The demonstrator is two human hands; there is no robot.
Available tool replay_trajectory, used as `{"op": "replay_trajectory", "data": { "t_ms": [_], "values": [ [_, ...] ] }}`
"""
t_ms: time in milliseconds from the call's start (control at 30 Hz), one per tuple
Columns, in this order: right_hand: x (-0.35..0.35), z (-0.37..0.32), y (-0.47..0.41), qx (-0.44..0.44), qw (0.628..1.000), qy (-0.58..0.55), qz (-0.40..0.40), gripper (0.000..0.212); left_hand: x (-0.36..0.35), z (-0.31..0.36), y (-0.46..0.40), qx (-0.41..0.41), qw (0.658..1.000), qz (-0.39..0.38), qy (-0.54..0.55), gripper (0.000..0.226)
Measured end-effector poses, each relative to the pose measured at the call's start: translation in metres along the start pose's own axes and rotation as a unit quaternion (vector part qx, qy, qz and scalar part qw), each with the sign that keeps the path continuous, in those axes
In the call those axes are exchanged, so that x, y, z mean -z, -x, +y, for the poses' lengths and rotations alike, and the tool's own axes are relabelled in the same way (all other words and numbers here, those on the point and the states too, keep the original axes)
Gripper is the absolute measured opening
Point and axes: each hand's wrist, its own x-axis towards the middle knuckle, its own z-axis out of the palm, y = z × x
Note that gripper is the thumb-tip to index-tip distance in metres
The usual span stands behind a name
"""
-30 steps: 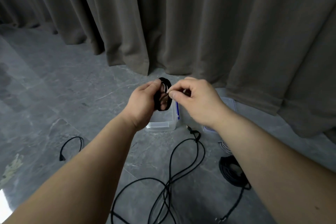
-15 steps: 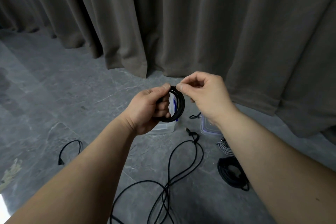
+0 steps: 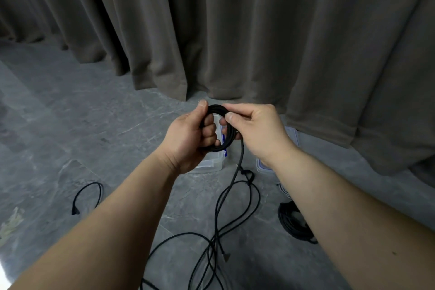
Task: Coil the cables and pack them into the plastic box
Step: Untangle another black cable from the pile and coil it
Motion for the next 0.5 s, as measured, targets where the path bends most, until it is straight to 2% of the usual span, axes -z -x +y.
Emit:
{"op": "replay_trajectory", "data": {
  "t_ms": [167, 233, 333, 433, 500],
  "values": [
    [0.000, -0.001, 0.001, -0.015, 0.999, -0.044, -0.012, 0.031, -0.003, 0.003, -0.002, -0.017, 0.999, 0.027, 0.037, 0.048],
    [0.001, 0.000, 0.001, -0.020, 0.999, -0.035, -0.027, 0.035, -0.003, 0.008, -0.004, -0.030, 0.995, 0.064, 0.077, 0.048],
    [0.003, 0.004, 0.001, -0.047, 0.998, -0.014, -0.028, 0.029, 0.006, 0.015, -0.008, -0.061, 0.978, 0.132, 0.151, 0.048],
    [0.005, 0.015, -0.002, -0.051, 0.996, 0.076, 0.021, 0.025, 0.018, 0.019, -0.011, -0.089, 0.952, 0.197, 0.218, 0.048],
    [0.007, 0.019, -0.002, -0.018, 0.978, 0.203, 0.048, 0.018, 0.022, 0.020, -0.013, -0.097, 0.937, 0.230, 0.243, 0.047]
  ]
}}
